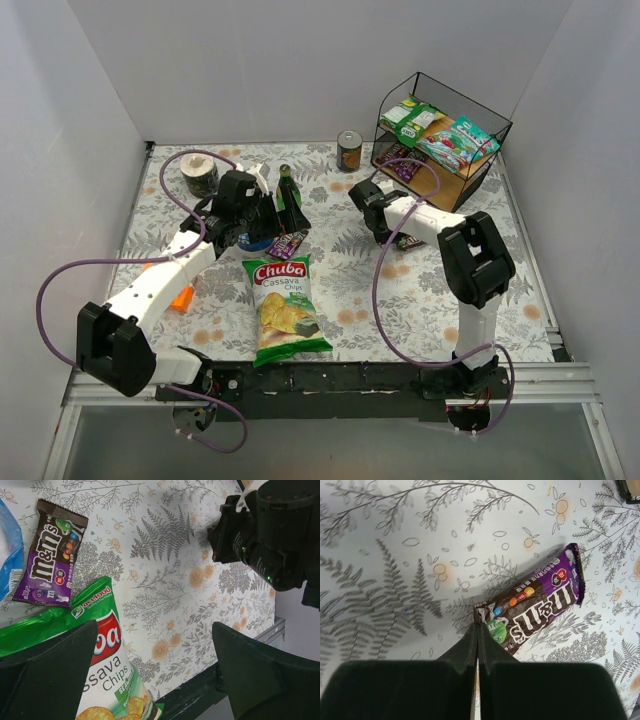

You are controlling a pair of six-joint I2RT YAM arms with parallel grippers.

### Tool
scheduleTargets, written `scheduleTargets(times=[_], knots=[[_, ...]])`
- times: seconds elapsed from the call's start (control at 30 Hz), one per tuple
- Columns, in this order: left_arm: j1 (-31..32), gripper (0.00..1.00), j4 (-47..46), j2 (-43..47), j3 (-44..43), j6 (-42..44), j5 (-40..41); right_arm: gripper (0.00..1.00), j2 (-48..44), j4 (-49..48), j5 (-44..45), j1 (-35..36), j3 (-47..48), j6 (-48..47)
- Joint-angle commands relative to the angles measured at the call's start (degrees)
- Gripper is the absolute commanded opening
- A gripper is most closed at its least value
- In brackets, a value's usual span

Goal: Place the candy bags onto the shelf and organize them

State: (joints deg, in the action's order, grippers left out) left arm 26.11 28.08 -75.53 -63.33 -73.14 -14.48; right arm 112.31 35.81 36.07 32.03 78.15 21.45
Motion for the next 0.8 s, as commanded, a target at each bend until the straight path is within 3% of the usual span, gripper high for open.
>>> scheduleTargets(times=[0.0, 0.13, 0.77], knots=[[0.1, 0.98, 1.1, 1.8, -3.0, 1.2, 1.9, 0.01, -5.0, -1.6, 2.2, 2.2, -1.7, -0.1], [-0.4, 0.98, 1.9, 2.1, -4.9, 1.0, 3.1, 0.01, -7.1, -5.6, 7.9, 2.9, -2.0, -4.0], [-2.4, 0.98, 5.6, 2.9, -9.7, 0.4, 5.5, 0.01, -10.9, -42.0, 24.1, 2.2, -4.9, -44.6]])
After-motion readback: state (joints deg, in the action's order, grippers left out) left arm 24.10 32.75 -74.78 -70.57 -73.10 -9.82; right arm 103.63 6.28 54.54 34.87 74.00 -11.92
